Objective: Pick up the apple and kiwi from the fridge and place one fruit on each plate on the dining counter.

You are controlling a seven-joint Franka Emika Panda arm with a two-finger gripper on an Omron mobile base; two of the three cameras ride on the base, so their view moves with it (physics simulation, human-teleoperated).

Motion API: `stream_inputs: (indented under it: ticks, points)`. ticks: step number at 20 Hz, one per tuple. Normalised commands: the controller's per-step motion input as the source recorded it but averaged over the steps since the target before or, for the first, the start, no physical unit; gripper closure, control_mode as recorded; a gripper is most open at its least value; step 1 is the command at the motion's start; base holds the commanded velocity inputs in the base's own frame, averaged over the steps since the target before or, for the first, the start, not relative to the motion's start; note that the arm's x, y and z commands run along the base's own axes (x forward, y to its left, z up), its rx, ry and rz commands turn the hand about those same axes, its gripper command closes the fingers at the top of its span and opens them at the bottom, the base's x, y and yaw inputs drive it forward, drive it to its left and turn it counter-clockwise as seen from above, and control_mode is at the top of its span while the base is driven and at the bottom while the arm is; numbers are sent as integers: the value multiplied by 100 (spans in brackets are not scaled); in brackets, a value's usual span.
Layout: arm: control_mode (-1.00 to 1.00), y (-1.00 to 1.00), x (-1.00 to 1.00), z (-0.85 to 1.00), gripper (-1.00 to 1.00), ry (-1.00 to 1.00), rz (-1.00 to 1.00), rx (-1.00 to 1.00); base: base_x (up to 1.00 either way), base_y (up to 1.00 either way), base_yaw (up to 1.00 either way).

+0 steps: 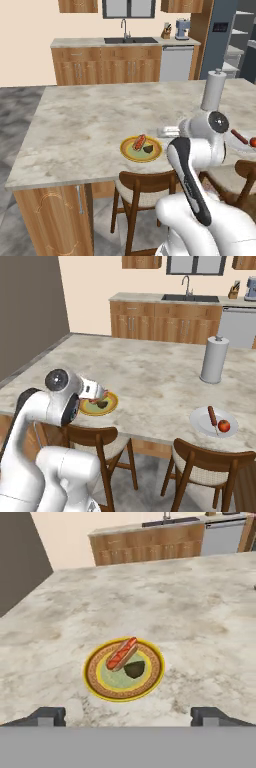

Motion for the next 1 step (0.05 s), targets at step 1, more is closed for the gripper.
stream_inputs:
  ticks: [1]
  points:
    - [-100, 0, -82, 48, -100, -31, 0, 0, 0, 0, 0]
